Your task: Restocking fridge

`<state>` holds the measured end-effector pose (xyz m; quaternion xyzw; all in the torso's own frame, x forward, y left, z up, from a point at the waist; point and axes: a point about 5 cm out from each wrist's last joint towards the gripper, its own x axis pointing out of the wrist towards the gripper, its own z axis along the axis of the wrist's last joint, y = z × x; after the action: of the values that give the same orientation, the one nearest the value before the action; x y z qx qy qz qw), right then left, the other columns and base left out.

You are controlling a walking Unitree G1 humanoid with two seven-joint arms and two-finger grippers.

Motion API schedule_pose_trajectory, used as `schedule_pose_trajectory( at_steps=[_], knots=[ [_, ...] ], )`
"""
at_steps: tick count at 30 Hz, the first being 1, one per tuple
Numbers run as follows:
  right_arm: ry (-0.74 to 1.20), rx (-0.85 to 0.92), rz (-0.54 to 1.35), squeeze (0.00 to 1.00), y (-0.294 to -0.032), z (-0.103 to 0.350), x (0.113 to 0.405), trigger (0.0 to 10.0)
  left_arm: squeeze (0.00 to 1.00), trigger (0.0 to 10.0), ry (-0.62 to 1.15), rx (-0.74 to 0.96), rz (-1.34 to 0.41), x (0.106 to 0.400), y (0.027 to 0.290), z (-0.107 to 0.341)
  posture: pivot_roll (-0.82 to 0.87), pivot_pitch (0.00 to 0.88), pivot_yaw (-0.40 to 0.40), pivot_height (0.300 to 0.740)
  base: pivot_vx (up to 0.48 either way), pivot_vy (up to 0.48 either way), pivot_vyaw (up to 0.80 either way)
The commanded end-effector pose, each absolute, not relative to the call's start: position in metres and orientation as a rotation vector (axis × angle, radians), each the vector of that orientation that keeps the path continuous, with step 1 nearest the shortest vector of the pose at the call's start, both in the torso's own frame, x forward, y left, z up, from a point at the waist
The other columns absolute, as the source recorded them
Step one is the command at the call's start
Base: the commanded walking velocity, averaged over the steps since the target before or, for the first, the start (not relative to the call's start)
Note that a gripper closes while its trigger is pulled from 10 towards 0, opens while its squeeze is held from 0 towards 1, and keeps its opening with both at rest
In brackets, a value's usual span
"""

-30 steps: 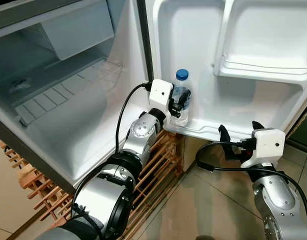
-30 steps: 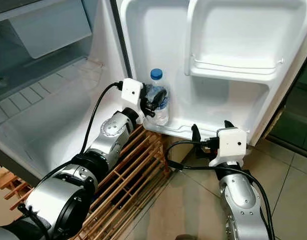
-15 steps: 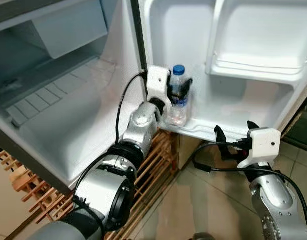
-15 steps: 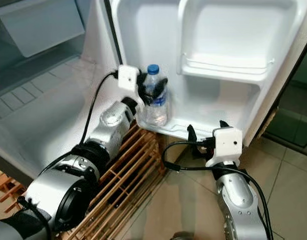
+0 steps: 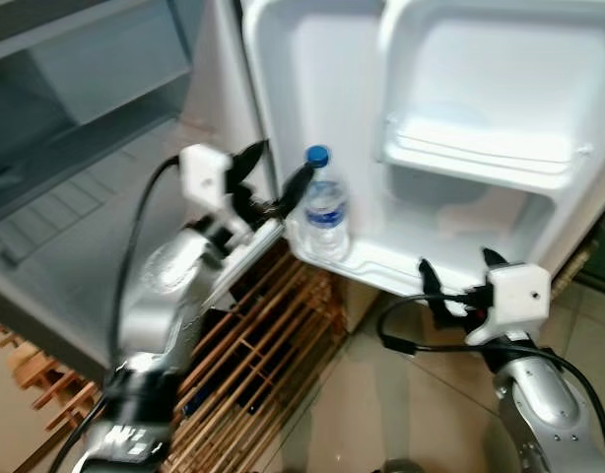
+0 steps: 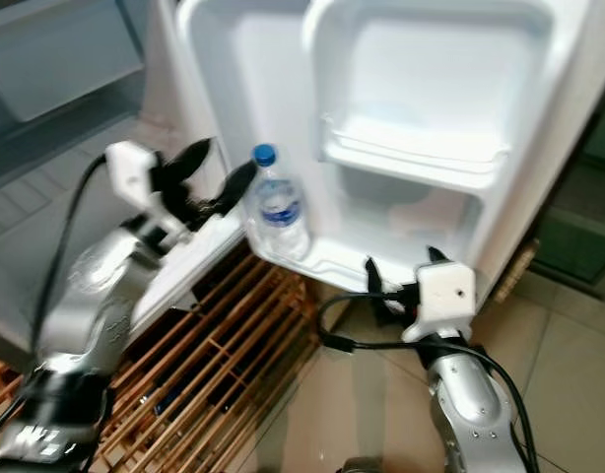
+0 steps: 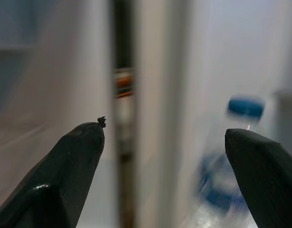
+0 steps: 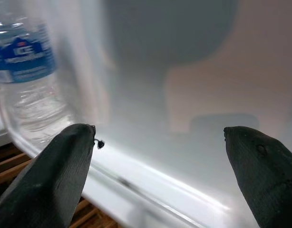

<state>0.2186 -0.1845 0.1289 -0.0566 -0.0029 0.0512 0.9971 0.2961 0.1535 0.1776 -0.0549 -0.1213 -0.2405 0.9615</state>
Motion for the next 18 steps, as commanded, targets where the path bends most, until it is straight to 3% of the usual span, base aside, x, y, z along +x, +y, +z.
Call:
schedule_pose_trajectory(
  at_steps=[1,15,18],
  knots=[
    [-0.003,-0.095,0.136,0.0,-0.178,0.129,0.22,10.0,0.0,10.0,-0.255,-0.064,-0.494,0.291,0.151,0.184,-0.15,0.0,0.095,0.74,0.0,0.0,0.0],
    [-0.04,-0.078,0.14,0.0,-0.174,0.135,0.238,10.0,0.0,10.0,-0.164,-0.02,-0.442,0.283,0.133,0.172,-0.17,0.0,0.093,0.74,0.0,0.0,0.0],
    [-0.015,0.032,0.054,0.0,-0.181,0.132,0.241,10.0,0.0,10.0,-0.154,-0.032,-0.45,0.285,0.124,0.172,-0.17,0.0,0.099,0.74,-0.236,0.0,0.0]
  ],
)
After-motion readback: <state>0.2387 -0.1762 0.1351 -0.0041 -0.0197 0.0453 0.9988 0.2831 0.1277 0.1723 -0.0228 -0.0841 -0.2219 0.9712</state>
